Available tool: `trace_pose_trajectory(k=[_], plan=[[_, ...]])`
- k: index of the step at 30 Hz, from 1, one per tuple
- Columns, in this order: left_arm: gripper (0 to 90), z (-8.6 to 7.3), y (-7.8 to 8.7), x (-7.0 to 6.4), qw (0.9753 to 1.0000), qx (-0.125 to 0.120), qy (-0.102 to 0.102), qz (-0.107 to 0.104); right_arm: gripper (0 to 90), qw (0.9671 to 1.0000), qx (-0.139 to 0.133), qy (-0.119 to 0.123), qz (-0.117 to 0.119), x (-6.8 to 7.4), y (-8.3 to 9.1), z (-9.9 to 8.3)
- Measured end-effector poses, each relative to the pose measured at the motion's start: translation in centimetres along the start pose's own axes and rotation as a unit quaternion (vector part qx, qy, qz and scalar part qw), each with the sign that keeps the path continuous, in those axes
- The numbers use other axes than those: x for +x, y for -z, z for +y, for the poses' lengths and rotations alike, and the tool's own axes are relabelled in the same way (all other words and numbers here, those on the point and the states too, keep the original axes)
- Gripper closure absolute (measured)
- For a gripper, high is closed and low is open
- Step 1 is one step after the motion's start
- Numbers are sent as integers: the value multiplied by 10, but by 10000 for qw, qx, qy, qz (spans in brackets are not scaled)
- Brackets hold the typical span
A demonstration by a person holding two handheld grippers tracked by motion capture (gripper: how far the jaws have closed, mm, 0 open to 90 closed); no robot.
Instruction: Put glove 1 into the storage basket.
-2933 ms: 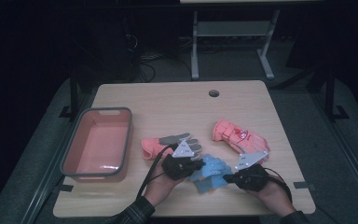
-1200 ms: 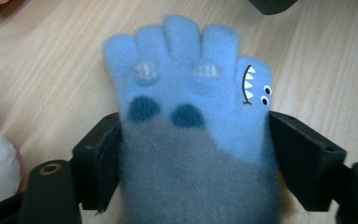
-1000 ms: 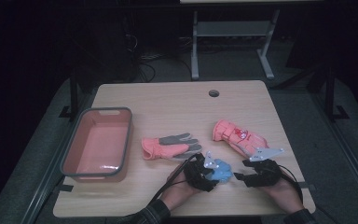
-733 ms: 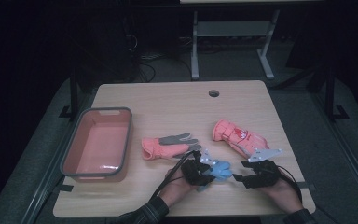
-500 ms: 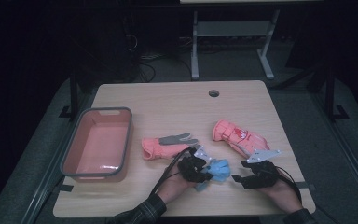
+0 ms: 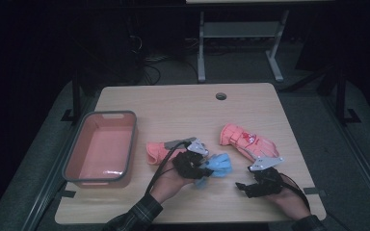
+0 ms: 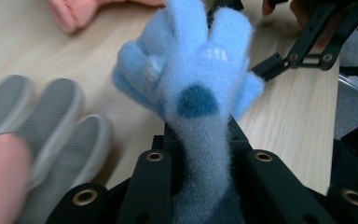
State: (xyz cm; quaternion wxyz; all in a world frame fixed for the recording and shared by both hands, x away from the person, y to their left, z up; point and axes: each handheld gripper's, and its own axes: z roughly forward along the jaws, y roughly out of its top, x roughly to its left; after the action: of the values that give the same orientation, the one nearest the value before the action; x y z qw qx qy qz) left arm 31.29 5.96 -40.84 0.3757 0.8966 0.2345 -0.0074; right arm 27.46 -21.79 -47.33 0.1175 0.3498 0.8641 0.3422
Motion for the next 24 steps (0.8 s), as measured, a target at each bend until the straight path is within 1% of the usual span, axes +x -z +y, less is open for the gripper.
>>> trace_pose_trajectory(k=[4,6,7,9,10,11,12,15,16,17,21,22,24], plan=[[776,4,21,8,9999,-1,3,124,178,10000,-68,-28,0,2,-2,-1],[776,5,33,12,9997,-89,81,200,161,9999,-126,17,14,2,-3,-2],[776,5,39,15,9996,-134,131,227,155,9999,-142,-22,14,3,-3,-2],[777,6,51,20,9992,-174,162,329,142,9998,-203,-24,19,4,-5,-3],[776,6,56,22,9989,-232,213,360,138,9998,-221,-24,22,4,-5,-3],[776,6,62,24,9986,-248,257,400,135,9997,-259,-5,28,5,-6,-4],[776,6,68,28,9984,-246,249,449,133,9996,-294,-4,25,5,-6,-4],[776,5,83,35,9972,-308,372,569,131,9994,-345,-6,29,5,-6,-5],[776,4,88,38,9971,-293,358,607,131,9994,-346,-6,29,5,-7,-5],[776,3,92,40,9965,-335,417,637,131,9994,-345,-6,28,5,-7,-5],[776,-2,109,50,9946,-378,549,790,129,9994,-348,-10,28,5,-7,-5],[776,-4,114,52,9941,-356,554,859,129,9994,-349,-11,28,5,-7,-5],[776,-9,122,57,9928,-381,635,944,118,9994,-350,-14,11,5,-7,-5]])
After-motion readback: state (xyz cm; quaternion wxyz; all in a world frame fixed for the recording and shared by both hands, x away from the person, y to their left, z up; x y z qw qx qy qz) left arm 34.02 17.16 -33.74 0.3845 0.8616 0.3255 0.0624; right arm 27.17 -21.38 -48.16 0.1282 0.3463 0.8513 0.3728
